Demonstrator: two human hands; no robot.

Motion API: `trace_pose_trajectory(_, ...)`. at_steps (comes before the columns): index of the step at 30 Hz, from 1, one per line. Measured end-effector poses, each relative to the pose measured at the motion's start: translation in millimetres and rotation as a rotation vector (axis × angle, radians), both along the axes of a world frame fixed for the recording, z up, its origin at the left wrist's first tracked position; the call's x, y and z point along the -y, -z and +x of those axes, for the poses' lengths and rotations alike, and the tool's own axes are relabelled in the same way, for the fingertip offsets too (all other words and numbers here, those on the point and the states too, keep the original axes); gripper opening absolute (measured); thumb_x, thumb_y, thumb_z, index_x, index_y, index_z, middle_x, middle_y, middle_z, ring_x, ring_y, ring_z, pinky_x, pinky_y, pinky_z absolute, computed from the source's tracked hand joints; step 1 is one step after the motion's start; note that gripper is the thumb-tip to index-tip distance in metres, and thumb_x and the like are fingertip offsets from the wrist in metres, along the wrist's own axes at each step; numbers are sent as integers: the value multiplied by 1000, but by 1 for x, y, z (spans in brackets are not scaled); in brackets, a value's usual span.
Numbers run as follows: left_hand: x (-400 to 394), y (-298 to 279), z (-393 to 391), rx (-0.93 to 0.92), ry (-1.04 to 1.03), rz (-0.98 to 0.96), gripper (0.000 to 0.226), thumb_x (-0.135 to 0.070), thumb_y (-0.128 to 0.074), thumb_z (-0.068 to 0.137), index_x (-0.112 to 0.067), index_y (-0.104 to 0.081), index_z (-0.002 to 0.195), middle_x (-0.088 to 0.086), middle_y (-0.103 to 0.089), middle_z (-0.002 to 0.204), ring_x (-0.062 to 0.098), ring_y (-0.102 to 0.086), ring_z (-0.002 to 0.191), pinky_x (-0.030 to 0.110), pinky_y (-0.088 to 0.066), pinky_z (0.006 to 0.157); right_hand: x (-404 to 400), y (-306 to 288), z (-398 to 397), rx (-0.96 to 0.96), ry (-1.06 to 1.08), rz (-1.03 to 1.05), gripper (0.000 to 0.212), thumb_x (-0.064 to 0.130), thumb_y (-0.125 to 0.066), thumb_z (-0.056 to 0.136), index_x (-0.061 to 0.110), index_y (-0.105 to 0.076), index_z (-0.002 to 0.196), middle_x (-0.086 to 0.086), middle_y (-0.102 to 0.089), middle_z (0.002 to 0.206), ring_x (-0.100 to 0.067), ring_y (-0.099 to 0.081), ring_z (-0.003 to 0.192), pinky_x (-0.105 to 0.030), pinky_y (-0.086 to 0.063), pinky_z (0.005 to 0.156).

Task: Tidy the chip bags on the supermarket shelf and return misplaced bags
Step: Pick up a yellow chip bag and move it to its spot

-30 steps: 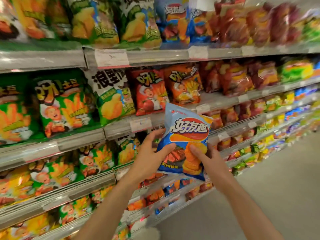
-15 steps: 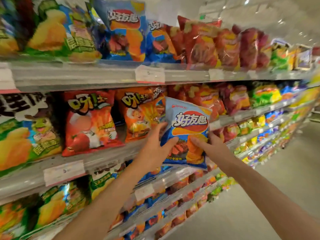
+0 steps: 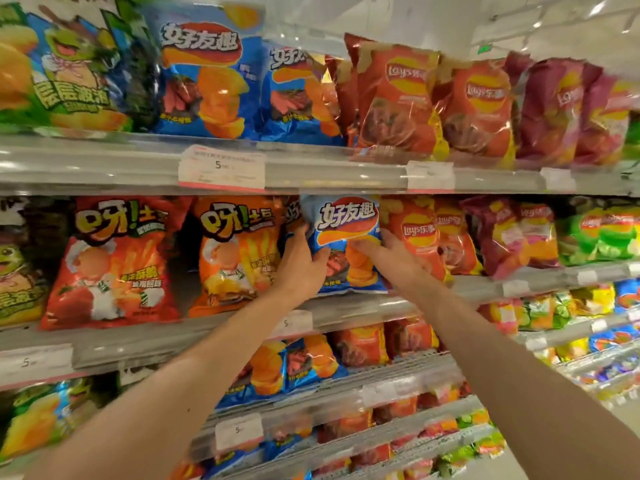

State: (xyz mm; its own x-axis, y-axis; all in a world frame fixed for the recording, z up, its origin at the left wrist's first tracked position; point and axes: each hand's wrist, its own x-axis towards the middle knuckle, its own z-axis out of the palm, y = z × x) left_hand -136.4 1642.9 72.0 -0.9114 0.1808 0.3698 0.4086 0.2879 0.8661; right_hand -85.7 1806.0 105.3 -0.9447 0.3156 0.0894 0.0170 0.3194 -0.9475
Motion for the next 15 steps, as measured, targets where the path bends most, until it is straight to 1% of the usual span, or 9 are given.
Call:
trace_pose_trajectory(2,-11,4,-6,7,-50,-18,51,-17,-56,101,-17,-36,149,6,-50,145,24,-49,132,26,-40,98,-6,9,-17,-8,-21,-44,44,20,-69,95,13,-55,136,-2,-71,108,-6,-69,82,-17,-51,62)
trace_pose_trajectory(4,-19,12,-9,14,-96,-26,52,-17,-55,102,-17,-35,150,6,-48,148,25,-46,136,29,-39,103,-10,20,-27,-29,-14,-81,44,20,-68,95,13,-55,137,-7,-70,119,-17,-68,98,-24,-52,74)
trace_pose_trajectory(6,-26,19,-9,33,-150,-11,52,-17,-52,103,-17,-33,152,7,-45,150,26,-45,137,31,-37,105,-8,30,-32,-59,-4,-121,41,19,-65,97,12,-55,136,-9,-69,122,-21,-66,104,-30,-52,84)
trace_pose_trajectory(8,-33,24,-7,22,-198,-12,51,-18,-46,105,-17,-30,153,8,-42,152,28,-45,137,32,-38,104,-4,36,-35,-104,29,-115,46,29,-62,95,15,-53,138,-8,-70,119,-26,-67,107,-43,-55,92)
trace_pose_trajectory(9,-36,25,-4,14,-217,-24,51,-20,-44,106,-17,-28,154,8,-41,153,28,-44,137,33,-39,104,-3,38,-36,-125,42,-93,54,37,-58,92,18,-49,141,-7,-71,115,-29,-68,106,-48,-56,93)
trace_pose_trajectory(10,-38,26,-3,4,-235,-36,51,-22,-42,106,-18,-27,155,9,-39,153,28,-44,138,35,-39,105,-1,40,-39,-136,38,-79,60,42,-54,89,20,-45,144,-6,-71,110,-31,-69,103,-51,-56,91)
trace_pose_trajectory(11,-38,26,-2,-2,-254,-46,51,-23,-41,107,-19,-26,155,10,-39,154,29,-43,138,36,-39,105,1,40,-39,-133,25,-64,61,43,-51,90,22,-41,147,-7,-71,107,-32,-69,99,-51,-57,88)
trace_pose_trajectory(13,-35,27,0,-2,-287,-74,53,-25,-41,107,-23,-22,157,11,-36,154,33,-46,135,39,-42,103,5,40,-37,-115,-16,-20,54,39,-48,96,22,-38,147,-9,-70,107,-33,-69,96,-50,-56,85)
trace_pose_trajectory(15,-28,27,3,-26,-308,-126,58,-27,-42,106,-30,-15,158,11,-34,154,36,-51,129,44,-45,100,2,39,-35,-103,-53,39,52,37,-48,98,19,-38,145,-9,-69,109,-34,-69,99,-52,-57,87)
